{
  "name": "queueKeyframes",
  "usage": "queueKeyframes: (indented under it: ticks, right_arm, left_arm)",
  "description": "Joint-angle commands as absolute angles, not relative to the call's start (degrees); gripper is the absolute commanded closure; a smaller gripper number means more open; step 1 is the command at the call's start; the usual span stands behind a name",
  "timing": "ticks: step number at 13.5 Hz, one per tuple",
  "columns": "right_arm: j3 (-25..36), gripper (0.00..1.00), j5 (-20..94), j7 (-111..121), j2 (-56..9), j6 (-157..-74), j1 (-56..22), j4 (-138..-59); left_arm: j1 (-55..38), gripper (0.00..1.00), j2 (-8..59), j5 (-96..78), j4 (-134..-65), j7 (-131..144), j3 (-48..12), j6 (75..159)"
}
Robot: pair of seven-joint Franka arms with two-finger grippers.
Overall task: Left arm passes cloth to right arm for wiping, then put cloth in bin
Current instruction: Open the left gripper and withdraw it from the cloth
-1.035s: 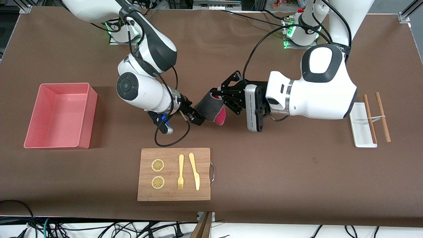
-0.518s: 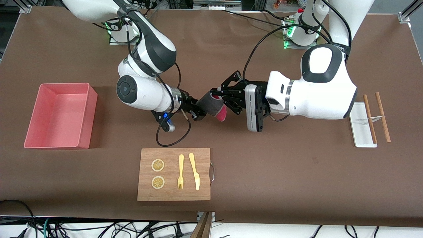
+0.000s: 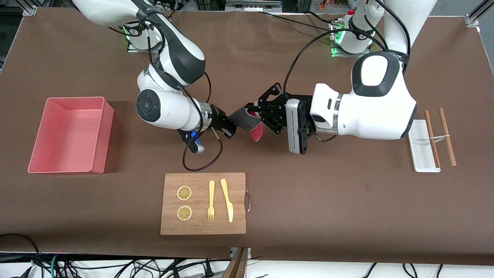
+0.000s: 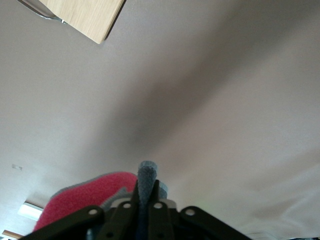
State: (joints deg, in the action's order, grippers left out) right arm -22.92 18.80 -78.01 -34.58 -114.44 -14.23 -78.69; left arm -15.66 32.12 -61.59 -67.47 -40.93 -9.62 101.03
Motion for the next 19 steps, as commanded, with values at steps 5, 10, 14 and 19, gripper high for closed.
queueKeyframes:
  ticks: [5,10,14,19]
  right_arm:
    - [-23.0,1.00,19.2,-76.4,-33.8,-113.5,-11.5,-78.4]
    - [-22.9,1.00,18.5,-69.4,-33.5,-108.1,-10.4,-78.5]
    - [-22.9,1.00,13.5,-65.8,-34.8,-104.9,-10.4,-80.7]
    - [-22.9,1.00,8.4,-65.5,-40.0,-105.7,-11.9,-82.7]
  left_arm:
    - [-15.5,0.00,31.2,-62.8,-68.2,-43.6,-9.4,101.2]
    - [-15.0,0.00,30.9,-63.2,-68.2,-42.5,-9.5,99.8]
    - [-12.5,0.00,29.6,-62.5,-68.2,-42.4,-9.1,92.6]
    - [-9.8,0.00,24.8,-47.9,-68.2,-42.4,-8.8,85.5]
